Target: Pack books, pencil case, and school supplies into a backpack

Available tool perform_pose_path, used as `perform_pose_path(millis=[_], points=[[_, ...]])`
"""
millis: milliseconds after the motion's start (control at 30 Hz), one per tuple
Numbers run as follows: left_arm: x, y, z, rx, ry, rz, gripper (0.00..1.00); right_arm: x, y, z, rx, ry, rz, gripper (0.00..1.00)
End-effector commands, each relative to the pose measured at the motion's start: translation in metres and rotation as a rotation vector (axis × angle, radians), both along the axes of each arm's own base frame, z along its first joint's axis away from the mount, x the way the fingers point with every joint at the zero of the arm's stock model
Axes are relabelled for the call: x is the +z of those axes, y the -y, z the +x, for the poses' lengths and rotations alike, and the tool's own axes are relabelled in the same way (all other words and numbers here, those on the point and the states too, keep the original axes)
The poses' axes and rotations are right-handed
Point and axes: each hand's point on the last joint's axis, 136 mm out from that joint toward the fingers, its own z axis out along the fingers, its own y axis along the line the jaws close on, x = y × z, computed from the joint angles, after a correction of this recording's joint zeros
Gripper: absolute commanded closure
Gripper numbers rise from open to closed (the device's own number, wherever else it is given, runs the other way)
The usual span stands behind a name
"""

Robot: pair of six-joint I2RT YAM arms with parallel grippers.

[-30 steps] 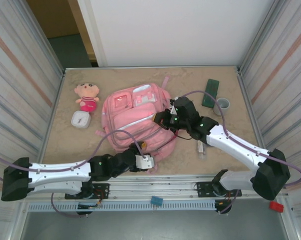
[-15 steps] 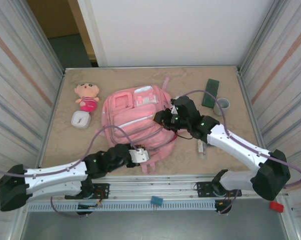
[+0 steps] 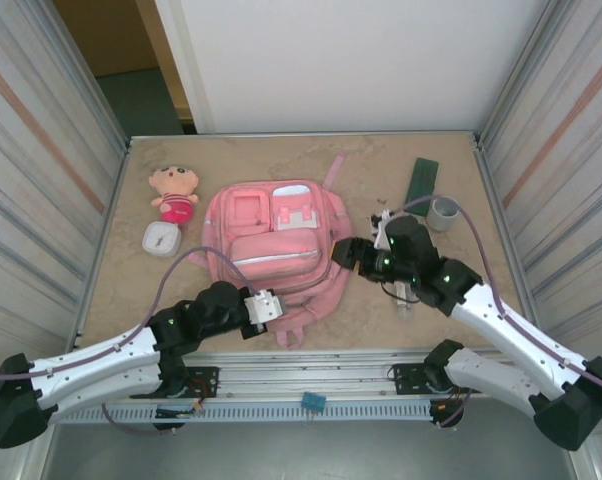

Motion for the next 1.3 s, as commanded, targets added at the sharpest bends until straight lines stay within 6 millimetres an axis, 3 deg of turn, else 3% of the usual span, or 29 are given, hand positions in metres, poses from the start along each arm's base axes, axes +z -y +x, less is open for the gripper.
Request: perform_pose_path(millis=[0,233,433,667,767,867,933,1133,1267], points=[[0.01,0.003,0.003,0.008,-0.005,-0.035,1.0,-0.032,-0.015,-0.033,0.061,-0.153,0.046,0.32],[0.008,0.008,0.004,0.001,-0.022,-0.032,1.0,-0.06,-0.05,-0.057,0.223,-0.115,-0.064,0.32],[0.004,0.015,-0.001,-0.044,-0.05,-0.009,1.0,-0.069,-0.076,-0.038,0.225,-0.139,-0.024,0.35],[-0.003,0.018,0.0,-0.066,-0.044,0.039,1.0,-0.07,-0.09,-0.023,0.197,-0.136,0.011,0.83],[-0.012,0.012,0.007,-0.03,-0.049,0.116,0.82,-0.062,-0.088,-0.017,0.177,-0.11,0.036,1.0],[-0.015,0.012,0.009,-0.026,-0.04,0.129,0.53,-0.055,-0.085,-0.015,0.168,-0.088,0.037,1.0],[-0.016,0.013,0.009,-0.029,-0.043,0.135,0.45,-0.052,-0.083,-0.015,0.166,-0.079,0.032,1.0],[-0.035,0.013,0.001,-0.071,-0.081,0.235,0.3,-0.052,-0.077,-0.015,0.157,-0.071,0.026,1.0],[-0.055,0.007,0.013,-0.011,-0.069,0.365,0.34,-0.051,-0.071,-0.017,0.159,-0.06,0.017,1.0]])
